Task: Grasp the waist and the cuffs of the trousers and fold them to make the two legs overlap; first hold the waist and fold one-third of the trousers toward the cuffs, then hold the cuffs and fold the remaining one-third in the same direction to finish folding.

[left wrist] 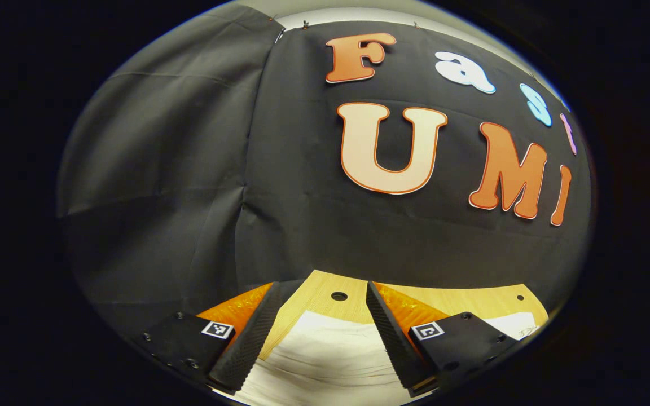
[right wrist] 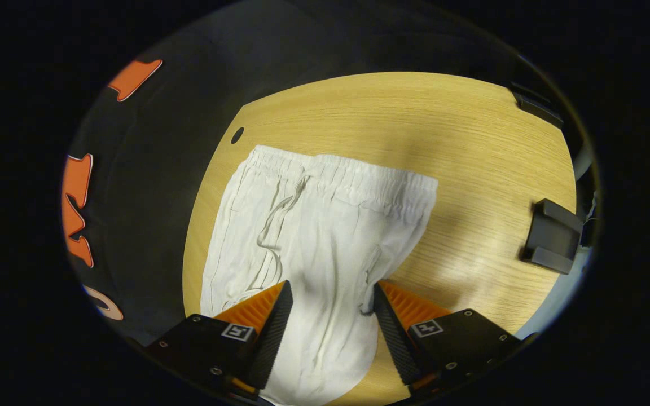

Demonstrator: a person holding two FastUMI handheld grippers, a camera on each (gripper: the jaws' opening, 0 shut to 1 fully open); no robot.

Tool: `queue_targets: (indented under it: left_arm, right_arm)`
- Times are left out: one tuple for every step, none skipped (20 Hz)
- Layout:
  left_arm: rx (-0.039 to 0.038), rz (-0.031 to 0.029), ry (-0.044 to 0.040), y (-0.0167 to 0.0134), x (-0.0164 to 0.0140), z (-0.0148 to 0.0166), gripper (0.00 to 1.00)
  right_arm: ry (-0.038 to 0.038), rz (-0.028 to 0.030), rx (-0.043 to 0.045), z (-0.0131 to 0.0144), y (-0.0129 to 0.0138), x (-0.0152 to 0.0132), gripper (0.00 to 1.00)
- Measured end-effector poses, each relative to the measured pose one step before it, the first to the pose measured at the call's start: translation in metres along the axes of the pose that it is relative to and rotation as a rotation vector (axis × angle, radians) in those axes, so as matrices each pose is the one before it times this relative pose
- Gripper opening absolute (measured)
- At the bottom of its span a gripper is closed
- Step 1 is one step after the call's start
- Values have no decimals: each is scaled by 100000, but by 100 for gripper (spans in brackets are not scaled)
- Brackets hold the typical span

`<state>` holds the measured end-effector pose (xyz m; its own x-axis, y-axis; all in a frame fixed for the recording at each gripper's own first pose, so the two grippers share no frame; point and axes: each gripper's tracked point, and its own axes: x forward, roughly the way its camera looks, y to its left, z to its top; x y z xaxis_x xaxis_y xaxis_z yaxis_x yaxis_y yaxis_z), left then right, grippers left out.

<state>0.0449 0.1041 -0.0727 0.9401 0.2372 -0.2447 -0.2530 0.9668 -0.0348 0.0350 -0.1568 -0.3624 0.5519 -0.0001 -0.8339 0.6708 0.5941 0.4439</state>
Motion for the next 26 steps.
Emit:
queue_targets:
  left_arm:
    - [-1143,244,722,203,-112,-231,99]
    - [-1527,497,935,461,-104,-345,99]
    - [-1862,510,1067,510,-180,-284,99]
    - [-2015,647,1294,662,-346,-575,99]
    - [-2155,775,1652,687,-505,-566,99]
    - [-2725,878,2157,890,-401,-719,99]
    - [-3261,598,2916,941,-464,-916,99]
    - [-3988,1228,3524,1148,-649,-1152,99]
    - [-4467,715,4083,1050,-375,-1259,99]
    - [-4288,1556,3561,1298,-714,-1478,99]
    - [-4021,2060,3867,1363,-633,-1583,99]
    - [-4147,2206,4230,1374,-478,-1940,99]
    - [-4779,1904,4005,1446,-453,-1618,95]
    - [-5731,1505,3480,1164,-525,-1323,99]
    - [-6549,1622,3606,1100,-312,-1517,99]
    - [-6545,1877,3205,968,216,-1173,99]
    - [-6250,1397,2051,955,308,-985,99]
    - [-5545,1305,2443,832,668,-581,99]
    - [-4840,1421,2270,798,451,-653,95]
    - [-4115,1554,2384,765,327,-582,99]
    - [-3259,2757,1378,911,214,-766,99]
    - [-3027,2317,668,647,427,-393,99]
    - [-3498,1653,1174,505,292,-634,99]
    - [-3637,629,1061,357,347,-303,96]
    - [-2748,1132,1248,863,319,-338,96]
    - [-2109,726,-108,382,506,273,100]
  right_arm:
    - [1258,207,0,-239,-132,390,73]
    - [376,-753,1082,-34,-359,352,65]
    - [-281,-1269,1903,101,-494,161,42]
    - [340,-68,2720,54,-284,22,30]
    - [272,960,1717,-57,-9,-8,7]
    - [214,886,-828,-61,-61,-5,2]
    - [-81,-303,-1860,19,-130,55,1]
    - [149,-792,-2180,-55,-55,-91,0]
    - [403,-1047,-2210,-46,-32,-81,0]
    - [476,-1394,-2875,-24,-110,-73,1]
    - [319,-1545,-2932,-20,-79,-100,1]
    - [489,-1084,-2734,39,-8,15,1]
    - [423,-339,-1575,-11,47,20,1]
    - [360,-3,-22,4,26,-3,1]
    - [638,179,828,-11,-104,10,1]
    - [749,239,1002,-61,-10,-43,1]
    - [701,189,730,21,-84,35,1]
    - [511,117,246,-41,-23,-45,1]
    - [293,-92,-119,19,-90,-78,1]
    - [105,-143,-356,23,-57,5,1]
    - [64,19,-635,-51,23,27,1]
    - [109,-59,-444,48,21,26,1]
    - [370,-445,92,-88,-111,-54,1]
    - [602,-391,152,12,-96,26,1]
    - [490,-179,19,-3,-43,-115,1]
    - [322,-55,162,12,-38,19,1]
